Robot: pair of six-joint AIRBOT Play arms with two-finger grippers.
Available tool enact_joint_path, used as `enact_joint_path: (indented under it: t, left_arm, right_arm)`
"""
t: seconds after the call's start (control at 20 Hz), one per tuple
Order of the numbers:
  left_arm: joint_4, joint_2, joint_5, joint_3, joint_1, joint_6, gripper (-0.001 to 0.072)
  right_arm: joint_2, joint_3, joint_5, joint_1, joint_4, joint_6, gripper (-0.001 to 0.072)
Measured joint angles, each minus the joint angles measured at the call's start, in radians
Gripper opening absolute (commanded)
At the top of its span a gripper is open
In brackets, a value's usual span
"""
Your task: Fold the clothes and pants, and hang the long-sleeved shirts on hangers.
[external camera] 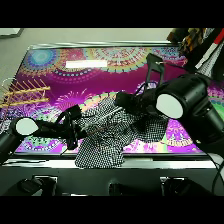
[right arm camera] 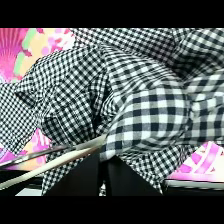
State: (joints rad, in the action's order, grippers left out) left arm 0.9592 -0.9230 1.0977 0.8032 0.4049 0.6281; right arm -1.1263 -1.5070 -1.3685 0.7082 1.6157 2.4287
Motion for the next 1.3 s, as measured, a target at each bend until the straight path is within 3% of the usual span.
enact_joint_path:
  t: [0.25,0.65,0.7,0.85,1.15,1.2,1.25,1.3]
  left_arm:
    - [-0.019,-0.019,-0.029,0.007,0.001,-0.025,0.0027]
    - [-0.169,-0.102,-0.050,0.008,0.002,-0.151,0.0027]
    - [-0.186,-0.109,-0.051,0.008,0.002,-0.165,0.0027]
    - [-0.222,-0.121,-0.055,0.009,0.002,-0.190,0.0027]
    - [-0.234,-0.127,-0.055,0.009,0.002,-0.205,0.0027]
    - [-0.236,-0.127,-0.060,0.009,0.002,-0.206,0.0027]
    - [-0.236,-0.127,-0.063,0.009,0.002,-0.206,0.0026]
    - [-0.237,-0.127,-0.066,0.009,0.002,-0.207,0.0027]
  right_arm:
    - [-0.008,0.000,0.005,0.000,-0.019,-0.012,0.0030]
    - [-0.008,0.000,-0.022,0.000,-0.008,-0.045,0.0031]
    - [-0.008,0.000,-0.027,0.000,-0.006,-0.050,0.0054]
    - [-0.006,0.000,-0.057,0.000,-0.010,-0.069,0.0421]
    - [0.053,0.000,-0.163,0.000,0.049,-0.086,0.0432]
    - [0.068,-0.001,-0.168,0.000,0.055,-0.086,0.0470]
    - [0.082,-0.001,-0.172,0.000,0.060,-0.086,0.0555]
    - [0.100,-0.001,-0.178,0.000,0.073,-0.087,0.0561]
